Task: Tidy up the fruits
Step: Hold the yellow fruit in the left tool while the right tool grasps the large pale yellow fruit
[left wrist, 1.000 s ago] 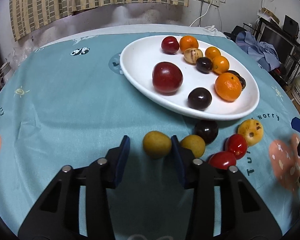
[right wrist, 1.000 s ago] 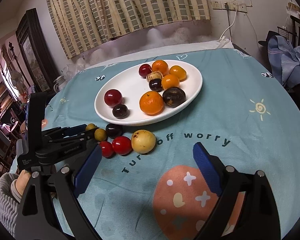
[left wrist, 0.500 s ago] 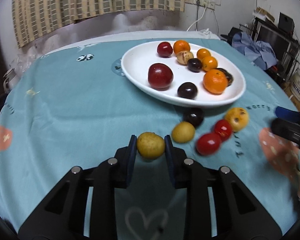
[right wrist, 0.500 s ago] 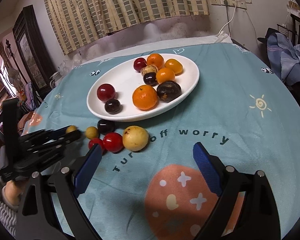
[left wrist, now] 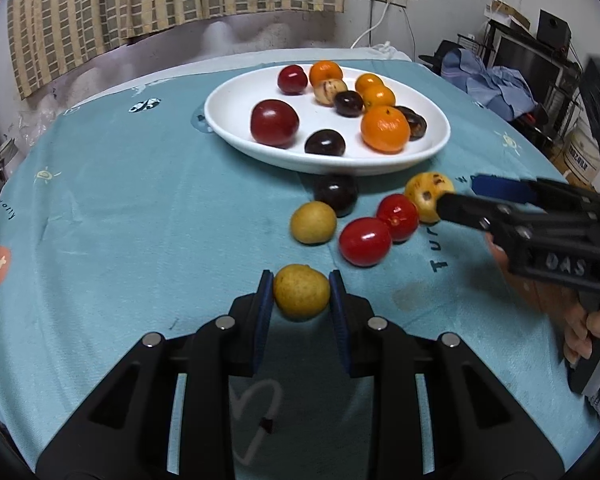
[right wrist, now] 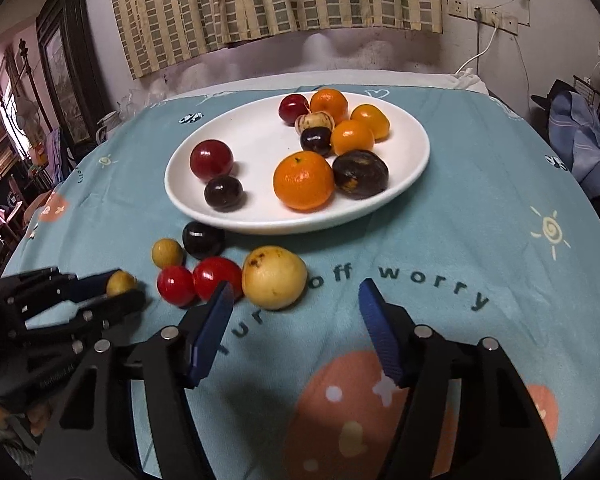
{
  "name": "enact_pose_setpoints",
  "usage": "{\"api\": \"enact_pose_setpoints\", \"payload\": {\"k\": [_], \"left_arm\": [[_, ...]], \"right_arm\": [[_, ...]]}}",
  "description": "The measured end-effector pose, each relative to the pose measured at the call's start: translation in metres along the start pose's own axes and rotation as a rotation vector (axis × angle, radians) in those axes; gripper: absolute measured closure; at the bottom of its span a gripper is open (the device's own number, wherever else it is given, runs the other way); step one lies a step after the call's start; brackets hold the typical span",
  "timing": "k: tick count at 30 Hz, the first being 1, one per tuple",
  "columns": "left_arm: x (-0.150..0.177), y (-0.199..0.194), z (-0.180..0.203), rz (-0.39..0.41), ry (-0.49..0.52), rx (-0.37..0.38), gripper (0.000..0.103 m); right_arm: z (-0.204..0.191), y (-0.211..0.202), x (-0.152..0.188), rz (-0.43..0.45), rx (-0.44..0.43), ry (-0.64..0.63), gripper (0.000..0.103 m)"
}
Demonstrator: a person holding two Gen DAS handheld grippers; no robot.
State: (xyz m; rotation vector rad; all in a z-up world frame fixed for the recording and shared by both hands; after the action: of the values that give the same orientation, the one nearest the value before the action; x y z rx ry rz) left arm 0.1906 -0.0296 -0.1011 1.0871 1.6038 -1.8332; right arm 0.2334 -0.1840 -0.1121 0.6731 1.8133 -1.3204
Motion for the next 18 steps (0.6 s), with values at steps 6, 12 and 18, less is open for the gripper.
{"api": "enact_pose_setpoints", "payload": {"k": [6,12,18], "left_arm": [[0.002,0.003,-0.001,-0.012,-0.005,0.008,0.074],[0.002,0.005,-0.001,-0.020,-0.012,0.019,0.074],[0.000,0.002,-0.004,-0.003,-0.026,0.012,0.074]], "right_arm": [[0.004,0.013,0.001,-0.038,-0.070,0.124,0.050],[-0.001,0.012,0.001,-0.045,-0.112,0.138,0.068],[-0.014,-0.018,0.001,0.005,-0.088,0.046,0.068]]}}
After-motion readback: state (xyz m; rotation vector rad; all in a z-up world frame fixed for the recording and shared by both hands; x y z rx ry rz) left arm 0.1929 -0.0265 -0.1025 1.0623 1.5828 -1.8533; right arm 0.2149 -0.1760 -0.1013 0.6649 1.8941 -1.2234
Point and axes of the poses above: each gripper's, at about its wrist camera, not at the fingertips, and y roughly the way its jaws point, z to its right, x to its underside, the point moved 7 cm from there along y, roughly the way its jaws point, and after that the axes turned 12 degrees about z, right-handed, at the moved point
